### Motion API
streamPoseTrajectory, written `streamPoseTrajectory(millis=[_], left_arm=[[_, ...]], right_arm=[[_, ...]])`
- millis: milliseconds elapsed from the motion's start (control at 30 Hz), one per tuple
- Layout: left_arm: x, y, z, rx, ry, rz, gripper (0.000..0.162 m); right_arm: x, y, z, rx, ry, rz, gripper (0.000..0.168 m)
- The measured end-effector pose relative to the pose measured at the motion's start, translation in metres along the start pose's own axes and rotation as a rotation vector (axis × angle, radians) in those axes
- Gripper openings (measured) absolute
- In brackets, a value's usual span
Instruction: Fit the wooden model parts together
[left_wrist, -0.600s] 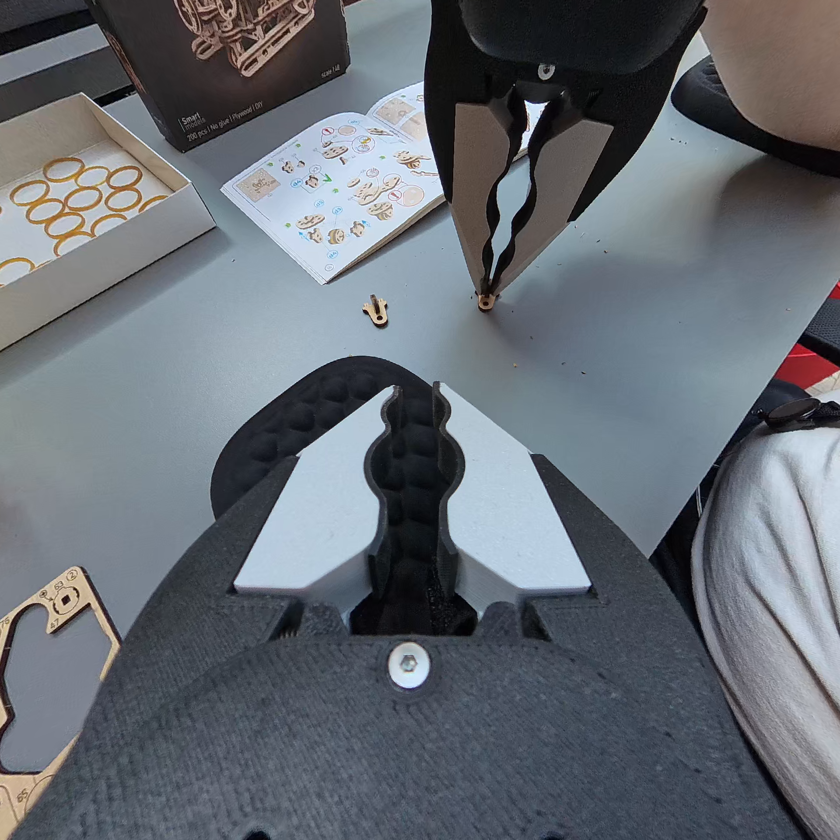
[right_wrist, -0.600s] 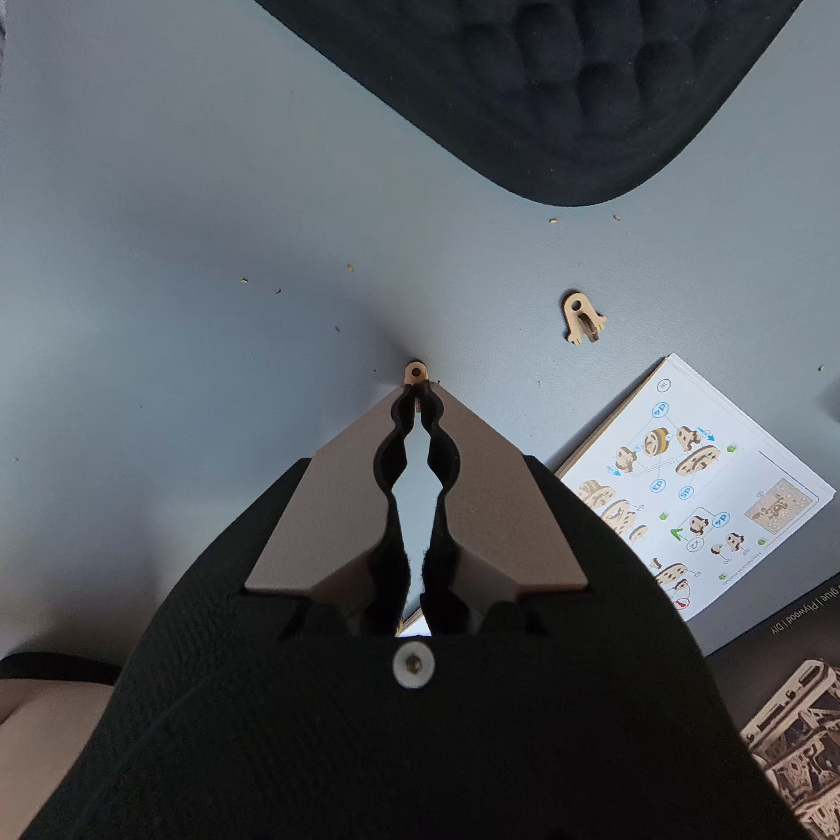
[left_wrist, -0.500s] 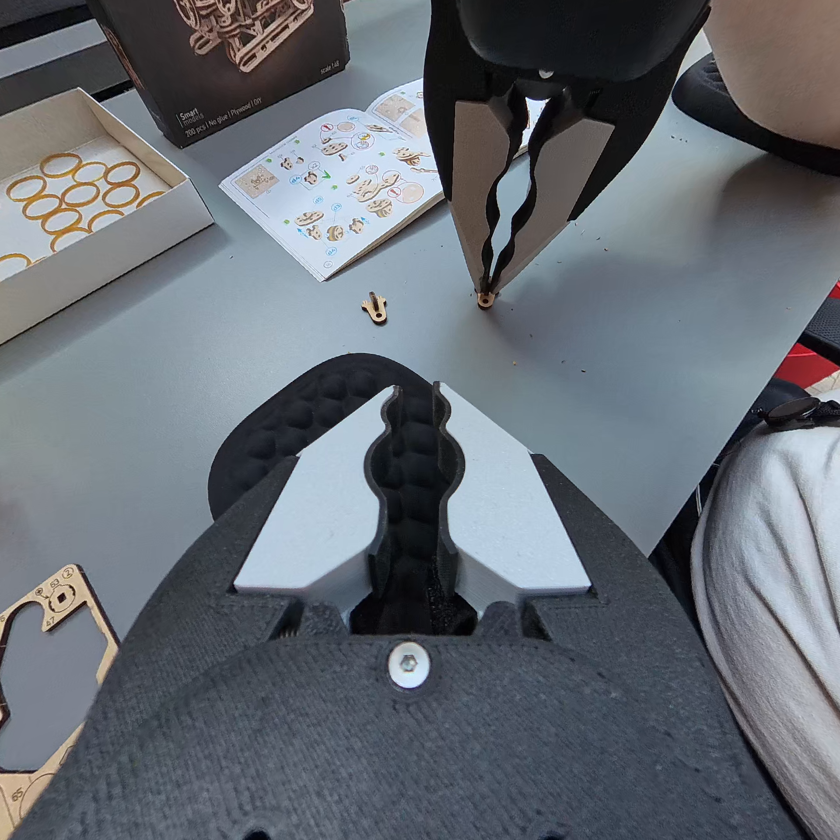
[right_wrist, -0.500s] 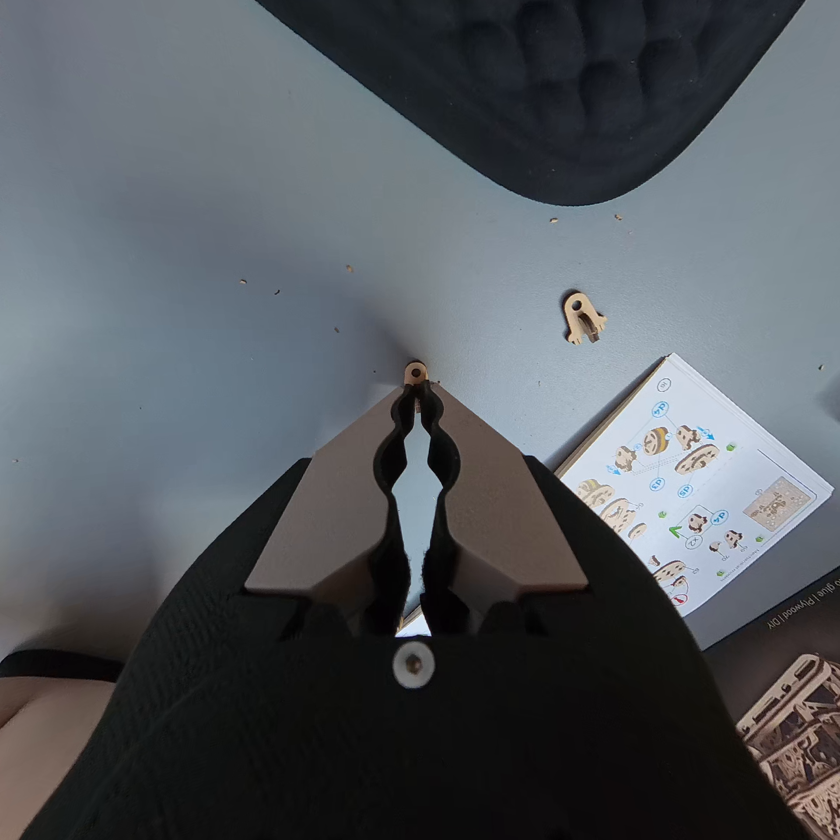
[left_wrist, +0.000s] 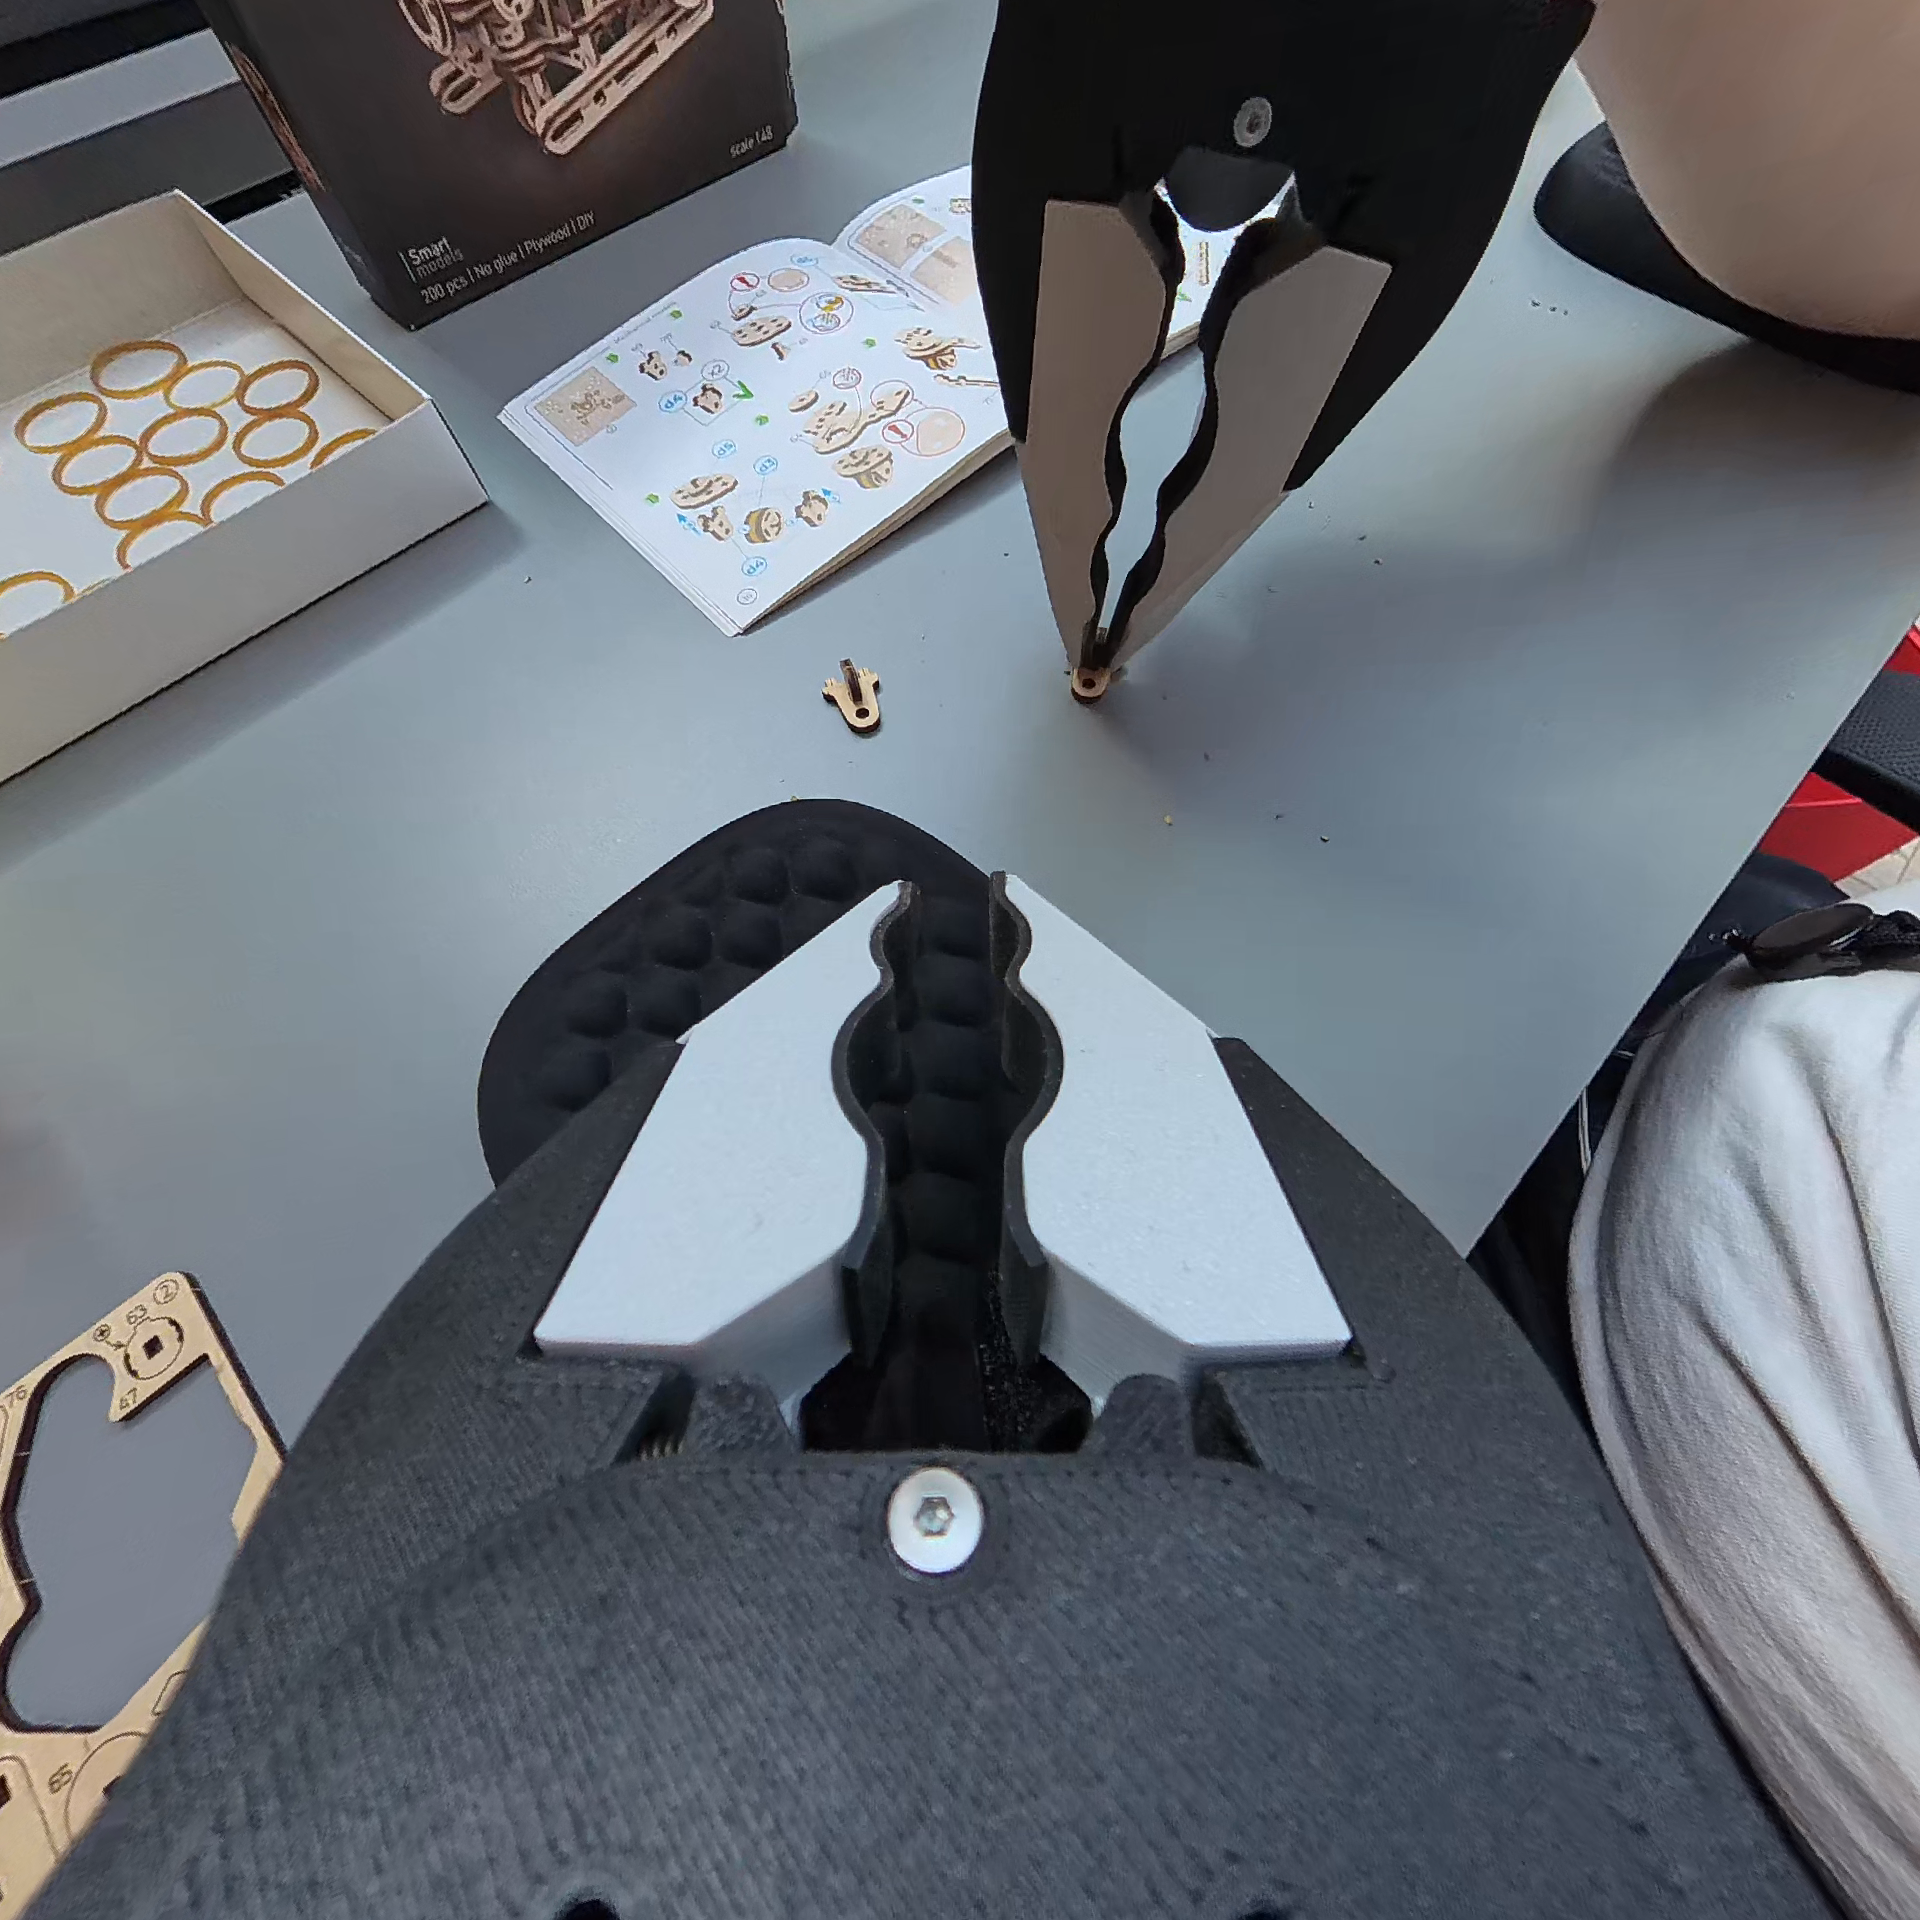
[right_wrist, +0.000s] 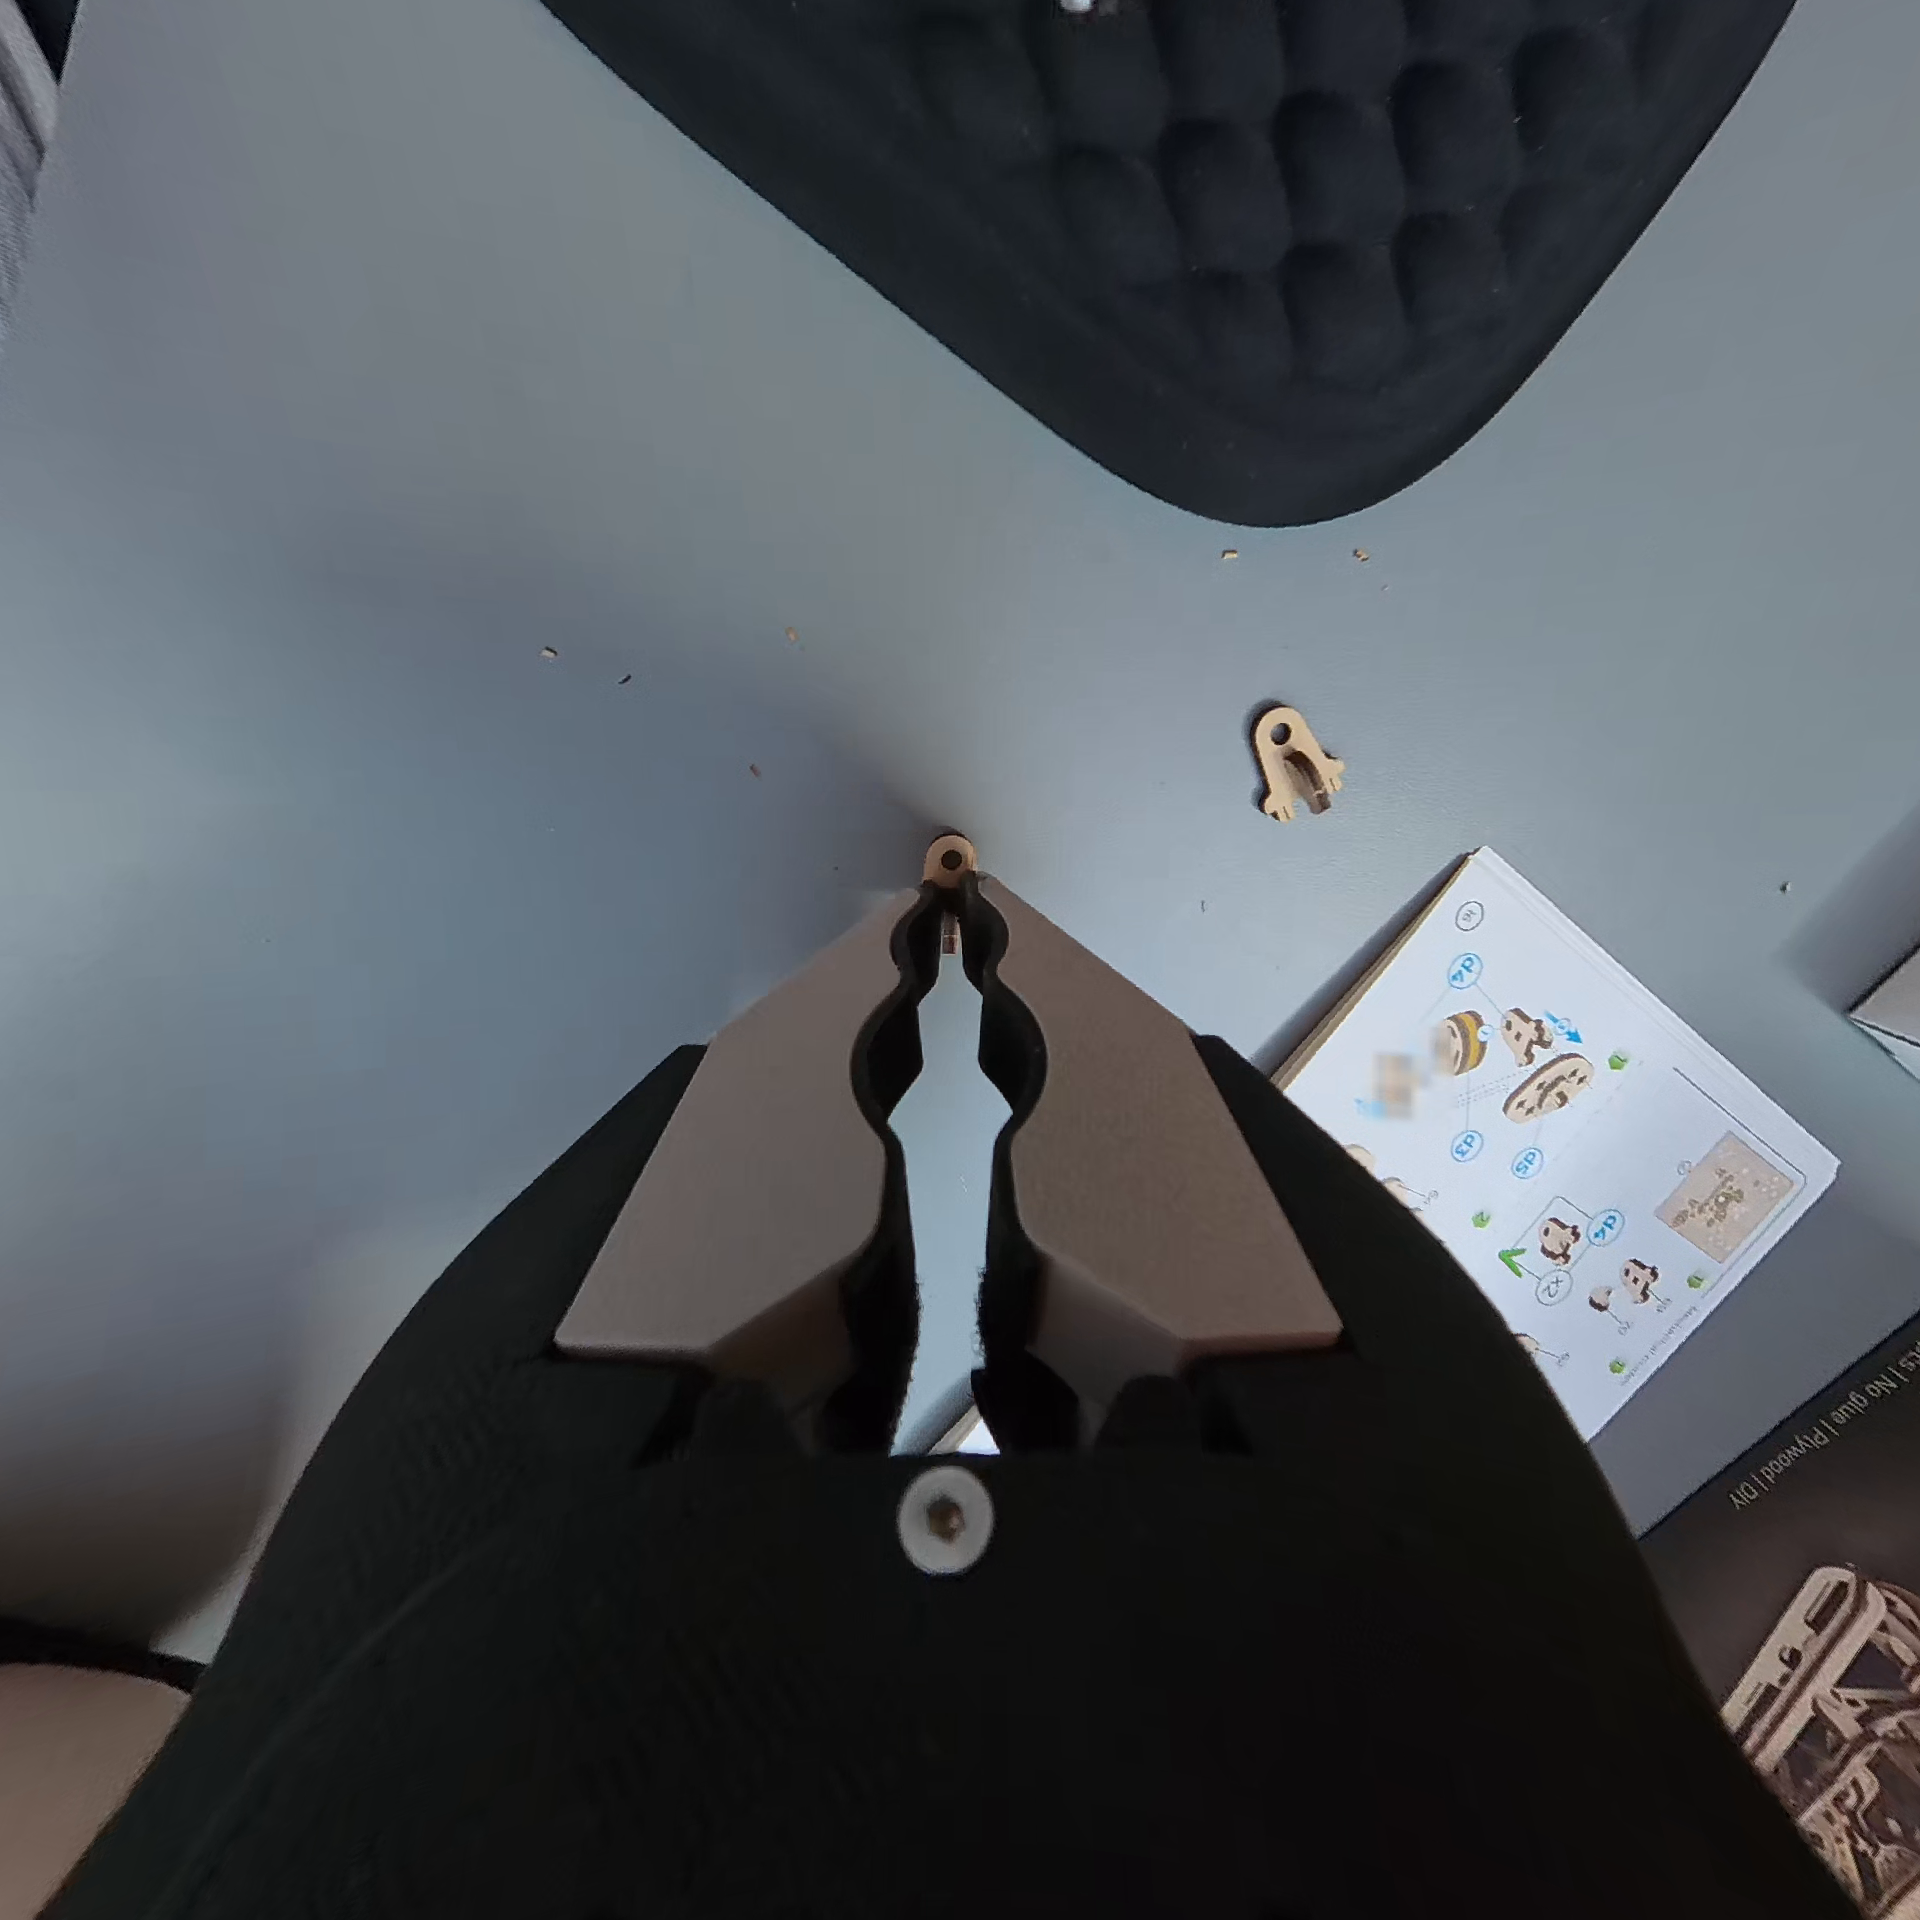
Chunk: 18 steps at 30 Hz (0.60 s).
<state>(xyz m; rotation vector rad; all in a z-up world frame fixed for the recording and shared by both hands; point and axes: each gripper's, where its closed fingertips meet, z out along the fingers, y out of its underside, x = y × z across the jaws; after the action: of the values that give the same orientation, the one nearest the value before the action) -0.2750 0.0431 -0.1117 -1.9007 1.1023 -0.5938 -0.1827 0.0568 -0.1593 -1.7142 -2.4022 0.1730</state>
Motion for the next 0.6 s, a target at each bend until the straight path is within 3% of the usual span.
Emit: streamPoseTrajectory(millis=[133, 367, 467, 600], left_arm=[[0.001, -0.002, 0.0, 0.001, 0.001, 0.007, 0.012], [0.004, -0.001, -0.003, -0.007, -0.003, 0.012, 0.012], [0.003, 0.001, -0.005, -0.013, -0.006, 0.008, 0.012], [0.002, 0.001, -0.005, -0.008, -0.006, 0.003, 0.012]], right_arm=[[0.002, -0.006, -0.009, 0.098, -0.035, 0.046, 0.012], [0.004, -0.005, -0.024, 0.276, -0.031, 0.119, 0.012], [-0.002, -0.003, -0.019, 0.331, -0.085, 0.136, 0.022], [0.002, -0.005, -0.014, 0.355, -0.07, 0.115, 0.007]])
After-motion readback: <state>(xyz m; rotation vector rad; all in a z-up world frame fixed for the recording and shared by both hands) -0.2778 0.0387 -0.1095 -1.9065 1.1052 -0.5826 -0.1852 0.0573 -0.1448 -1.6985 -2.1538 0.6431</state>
